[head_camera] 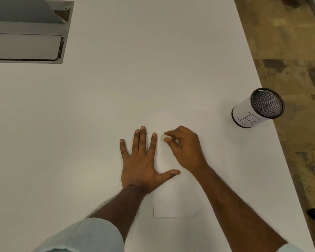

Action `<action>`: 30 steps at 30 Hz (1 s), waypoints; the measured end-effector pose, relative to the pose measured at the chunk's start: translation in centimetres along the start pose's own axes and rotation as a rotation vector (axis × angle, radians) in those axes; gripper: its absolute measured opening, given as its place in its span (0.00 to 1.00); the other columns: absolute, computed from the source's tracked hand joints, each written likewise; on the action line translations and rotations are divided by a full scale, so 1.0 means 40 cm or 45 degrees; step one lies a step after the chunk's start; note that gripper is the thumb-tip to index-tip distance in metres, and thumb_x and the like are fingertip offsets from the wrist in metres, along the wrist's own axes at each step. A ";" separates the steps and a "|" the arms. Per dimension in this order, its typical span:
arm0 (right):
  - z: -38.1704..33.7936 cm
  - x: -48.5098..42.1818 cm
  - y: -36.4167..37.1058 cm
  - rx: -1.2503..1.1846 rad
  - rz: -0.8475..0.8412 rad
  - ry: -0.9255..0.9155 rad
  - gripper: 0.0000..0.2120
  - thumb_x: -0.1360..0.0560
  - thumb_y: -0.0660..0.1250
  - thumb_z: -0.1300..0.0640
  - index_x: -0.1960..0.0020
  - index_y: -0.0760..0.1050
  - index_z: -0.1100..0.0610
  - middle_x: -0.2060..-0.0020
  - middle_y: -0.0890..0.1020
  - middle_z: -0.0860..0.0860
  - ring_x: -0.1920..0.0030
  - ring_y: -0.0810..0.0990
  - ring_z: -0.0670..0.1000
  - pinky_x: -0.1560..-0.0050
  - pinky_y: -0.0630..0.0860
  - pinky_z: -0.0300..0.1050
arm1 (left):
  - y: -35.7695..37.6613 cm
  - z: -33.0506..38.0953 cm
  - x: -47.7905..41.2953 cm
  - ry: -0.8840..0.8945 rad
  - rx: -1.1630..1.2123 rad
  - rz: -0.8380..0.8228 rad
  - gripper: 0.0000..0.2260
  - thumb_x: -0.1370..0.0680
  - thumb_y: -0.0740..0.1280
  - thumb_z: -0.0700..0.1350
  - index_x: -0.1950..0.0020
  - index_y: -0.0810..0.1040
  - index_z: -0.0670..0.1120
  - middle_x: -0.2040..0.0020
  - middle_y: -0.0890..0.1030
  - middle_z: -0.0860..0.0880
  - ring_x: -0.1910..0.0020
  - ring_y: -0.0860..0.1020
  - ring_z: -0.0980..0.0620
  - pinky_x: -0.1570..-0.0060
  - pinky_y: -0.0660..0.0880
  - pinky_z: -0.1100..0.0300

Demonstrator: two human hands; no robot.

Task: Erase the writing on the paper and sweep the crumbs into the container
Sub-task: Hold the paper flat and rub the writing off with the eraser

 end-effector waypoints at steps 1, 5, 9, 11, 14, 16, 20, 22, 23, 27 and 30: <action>0.000 0.011 0.004 0.006 -0.009 0.009 0.08 0.26 0.72 0.59 0.48 0.82 0.60 0.57 0.82 0.51 0.58 0.79 0.45 0.54 0.77 0.36 | 0.000 0.000 -0.001 -0.001 -0.002 0.003 0.55 0.34 0.44 0.85 0.18 0.47 0.50 0.17 0.43 0.43 0.19 0.40 0.44 0.26 0.42 0.30; -0.003 0.011 0.013 0.013 -0.007 0.023 0.08 0.26 0.72 0.58 0.48 0.82 0.59 0.58 0.82 0.50 0.60 0.77 0.42 0.56 0.75 0.33 | -0.001 0.001 0.000 0.010 0.011 0.011 0.54 0.34 0.44 0.84 0.18 0.46 0.52 0.17 0.42 0.43 0.19 0.41 0.44 0.26 0.43 0.29; -0.008 0.003 0.018 0.007 -0.068 0.034 0.08 0.26 0.72 0.57 0.48 0.82 0.58 0.57 0.82 0.50 0.60 0.76 0.42 0.56 0.73 0.30 | -0.002 0.002 -0.001 0.006 0.001 0.006 0.53 0.34 0.45 0.85 0.18 0.47 0.53 0.17 0.42 0.44 0.19 0.40 0.44 0.26 0.41 0.30; -0.004 0.002 0.018 0.030 -0.067 0.063 0.08 0.26 0.72 0.57 0.47 0.82 0.58 0.55 0.83 0.51 0.58 0.77 0.43 0.54 0.71 0.28 | -0.001 0.001 -0.002 0.000 -0.003 0.001 0.54 0.34 0.44 0.85 0.18 0.47 0.52 0.18 0.42 0.44 0.19 0.40 0.44 0.25 0.41 0.30; -0.003 0.004 0.019 0.033 -0.049 0.092 0.08 0.26 0.71 0.57 0.47 0.82 0.58 0.54 0.83 0.51 0.57 0.77 0.43 0.53 0.71 0.28 | -0.001 0.001 -0.003 -0.009 -0.011 0.003 0.56 0.35 0.44 0.85 0.18 0.49 0.50 0.17 0.44 0.44 0.19 0.41 0.44 0.25 0.42 0.30; -0.003 0.006 0.019 0.028 -0.039 0.088 0.08 0.26 0.72 0.58 0.48 0.82 0.58 0.54 0.84 0.51 0.57 0.77 0.44 0.52 0.73 0.30 | 0.000 0.002 -0.003 -0.014 -0.024 -0.011 0.56 0.35 0.44 0.85 0.18 0.49 0.48 0.17 0.44 0.44 0.19 0.42 0.44 0.25 0.42 0.30; 0.002 0.004 0.019 0.023 -0.052 0.081 0.08 0.26 0.72 0.57 0.48 0.82 0.58 0.54 0.84 0.51 0.57 0.78 0.44 0.52 0.73 0.29 | 0.001 0.000 -0.004 -0.014 -0.025 -0.010 0.57 0.35 0.44 0.85 0.18 0.50 0.48 0.17 0.45 0.44 0.19 0.42 0.43 0.25 0.43 0.30; -0.001 0.003 0.019 0.019 -0.072 0.040 0.08 0.26 0.72 0.57 0.48 0.82 0.58 0.55 0.83 0.50 0.57 0.78 0.44 0.53 0.73 0.29 | 0.001 0.001 -0.003 -0.012 -0.022 -0.006 0.57 0.35 0.44 0.85 0.18 0.51 0.47 0.17 0.46 0.44 0.19 0.43 0.43 0.25 0.44 0.30; -0.003 0.000 0.018 0.019 -0.078 0.010 0.08 0.26 0.72 0.57 0.48 0.82 0.58 0.55 0.83 0.51 0.57 0.78 0.44 0.52 0.74 0.31 | 0.001 0.001 -0.003 -0.006 -0.018 -0.001 0.57 0.35 0.45 0.85 0.18 0.51 0.47 0.17 0.46 0.43 0.19 0.43 0.43 0.25 0.44 0.30; 0.005 -0.023 0.000 0.067 0.067 0.019 0.08 0.25 0.71 0.58 0.48 0.82 0.59 0.55 0.83 0.52 0.56 0.78 0.45 0.52 0.76 0.37 | 0.000 0.002 -0.001 0.006 -0.001 0.018 0.56 0.34 0.46 0.85 0.18 0.50 0.47 0.17 0.46 0.43 0.19 0.44 0.43 0.25 0.44 0.30; -0.002 -0.007 0.011 0.035 0.015 0.032 0.08 0.24 0.70 0.57 0.47 0.81 0.59 0.55 0.82 0.51 0.56 0.77 0.44 0.52 0.75 0.35 | 0.002 0.002 -0.001 0.007 -0.022 -0.003 0.57 0.34 0.45 0.85 0.18 0.50 0.47 0.17 0.45 0.43 0.19 0.43 0.43 0.25 0.43 0.30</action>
Point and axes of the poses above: each hand's wrist, its own x-axis away from the middle knuckle, its own y-axis out of the palm, z = x × y, the point moved 6 cm from there along -x, towards the middle knuckle
